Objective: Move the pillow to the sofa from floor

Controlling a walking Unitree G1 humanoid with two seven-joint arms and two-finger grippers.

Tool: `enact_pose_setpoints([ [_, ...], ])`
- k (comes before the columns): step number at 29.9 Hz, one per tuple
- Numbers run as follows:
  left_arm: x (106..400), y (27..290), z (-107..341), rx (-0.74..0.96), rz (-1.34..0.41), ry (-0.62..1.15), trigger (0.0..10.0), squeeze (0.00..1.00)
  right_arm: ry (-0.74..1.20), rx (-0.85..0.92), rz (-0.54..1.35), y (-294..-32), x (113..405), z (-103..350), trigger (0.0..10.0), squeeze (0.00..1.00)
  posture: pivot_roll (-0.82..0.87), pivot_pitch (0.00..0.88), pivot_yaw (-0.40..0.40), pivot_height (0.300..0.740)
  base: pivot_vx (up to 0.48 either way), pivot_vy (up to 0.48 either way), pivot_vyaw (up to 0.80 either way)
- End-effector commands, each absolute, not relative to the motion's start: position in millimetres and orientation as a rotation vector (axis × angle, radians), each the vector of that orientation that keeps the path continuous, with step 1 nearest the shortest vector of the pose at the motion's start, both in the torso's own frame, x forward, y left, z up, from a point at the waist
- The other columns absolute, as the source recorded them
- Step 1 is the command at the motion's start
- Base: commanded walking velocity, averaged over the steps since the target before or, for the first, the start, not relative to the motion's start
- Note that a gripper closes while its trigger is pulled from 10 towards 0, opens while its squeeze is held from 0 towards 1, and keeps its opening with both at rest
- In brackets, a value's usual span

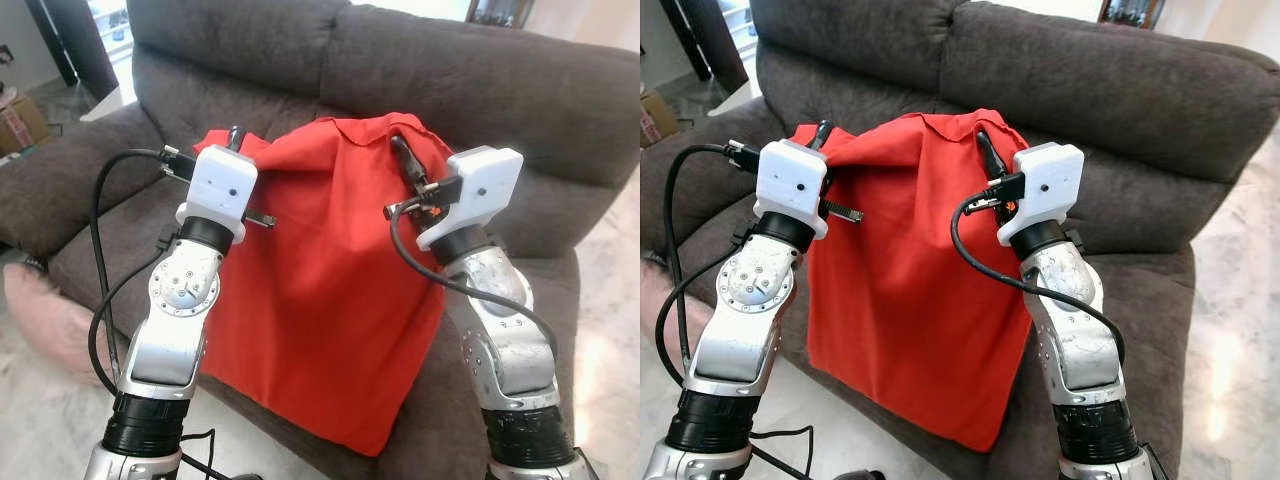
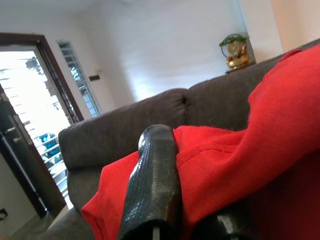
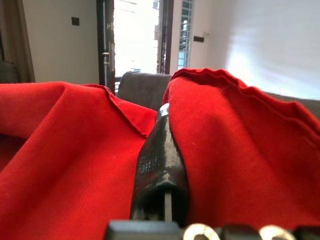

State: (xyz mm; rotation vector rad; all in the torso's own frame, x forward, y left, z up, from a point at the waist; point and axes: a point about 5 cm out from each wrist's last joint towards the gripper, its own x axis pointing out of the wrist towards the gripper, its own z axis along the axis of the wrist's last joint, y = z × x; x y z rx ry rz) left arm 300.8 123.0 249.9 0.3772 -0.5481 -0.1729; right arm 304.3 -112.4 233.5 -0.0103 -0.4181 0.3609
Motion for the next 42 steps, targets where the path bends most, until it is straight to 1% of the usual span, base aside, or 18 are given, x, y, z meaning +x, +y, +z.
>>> enact_pose_setpoints([
  [1,295.3,114.7,263.3,0.365,-0.209,-0.626,10.0,0.0,-0.46,-0.01,0.378,-108.4,302.2,241.9,10.0,0.0,0.12,0.067,-0.027,0.74,0.304,0.0,0.0],
  [20,296.1,113.6,260.5,0.37,-0.225,-0.606,10.0,0.0,-0.456,-0.006,0.371,-108.8,303.6,240.4,10.0,0.0,0.13,0.068,-0.027,0.74,0.299,0.0,0.0],
  [26,296.1,109.8,254.4,0.376,-0.264,-0.58,10.0,0.0,-0.454,-0.005,0.369,-108.8,303.8,240.0,10.0,0.0,0.13,0.066,-0.026,0.74,0.0,0.0,0.0],
  [31,297.0,104.9,239.9,0.361,-0.335,-0.499,10.0,0.0,-0.434,-0.014,0.354,-110.1,306.0,236.2,10.0,0.0,0.12,0.063,-0.025,0.74,0.0,0.0,0.0],
  [42,295.1,108.2,235.9,0.372,-0.339,-0.478,10.0,0.0,-0.399,-0.033,0.385,-105.4,306.5,230.2,10.0,0.0,0.13,0.058,-0.027,0.74,0.0,0.0,0.0],
])
